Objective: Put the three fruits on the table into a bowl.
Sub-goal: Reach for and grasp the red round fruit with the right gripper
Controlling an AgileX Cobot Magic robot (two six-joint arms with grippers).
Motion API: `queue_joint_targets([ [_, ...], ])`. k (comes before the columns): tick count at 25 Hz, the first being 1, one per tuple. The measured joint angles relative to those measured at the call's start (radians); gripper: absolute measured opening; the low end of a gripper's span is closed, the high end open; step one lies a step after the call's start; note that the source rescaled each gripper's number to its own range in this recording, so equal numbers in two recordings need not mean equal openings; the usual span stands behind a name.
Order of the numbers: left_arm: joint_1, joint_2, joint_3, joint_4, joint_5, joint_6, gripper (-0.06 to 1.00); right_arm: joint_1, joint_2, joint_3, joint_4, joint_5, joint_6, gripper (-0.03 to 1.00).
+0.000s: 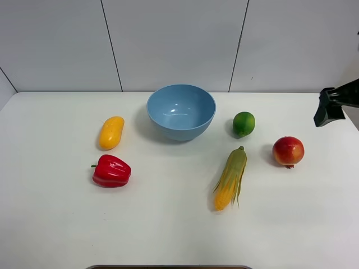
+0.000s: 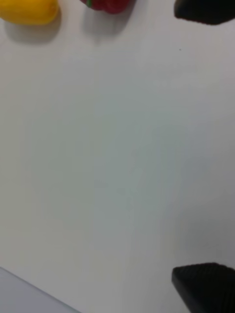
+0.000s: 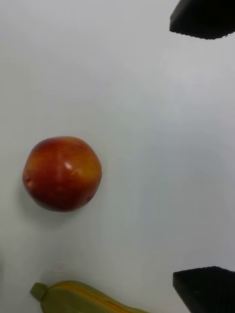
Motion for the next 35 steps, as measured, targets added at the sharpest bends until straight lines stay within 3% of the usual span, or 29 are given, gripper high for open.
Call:
queue_joint_targets([
  [8,0.000,0.000,0.000,0.000,0.000,-0.001,1.00,-0.035,0.159,-0.002,0.073,-0.067,-0.047,0.79],
  [14,0.000,0.000,0.000,0.000,0.000,-0.001,1.00,-0.090,0.267,-0.002,0.157,-0.135,-0.115,0.85],
  [16,0.000,0.000,0.000,0.000,0.000,-0.001,1.00,-0.090,0.296,-0.003,0.167,-0.161,-0.123,0.92],
  [21,0.000,0.000,0.000,0.000,0.000,0.000,1.00,-0.090,0.344,-0.004,0.156,-0.195,-0.128,0.99],
  [35,0.000,0.000,0.000,0.000,0.000,-0.001,1.00,-0.090,0.477,-0.026,0.148,-0.271,-0.128,1.00],
])
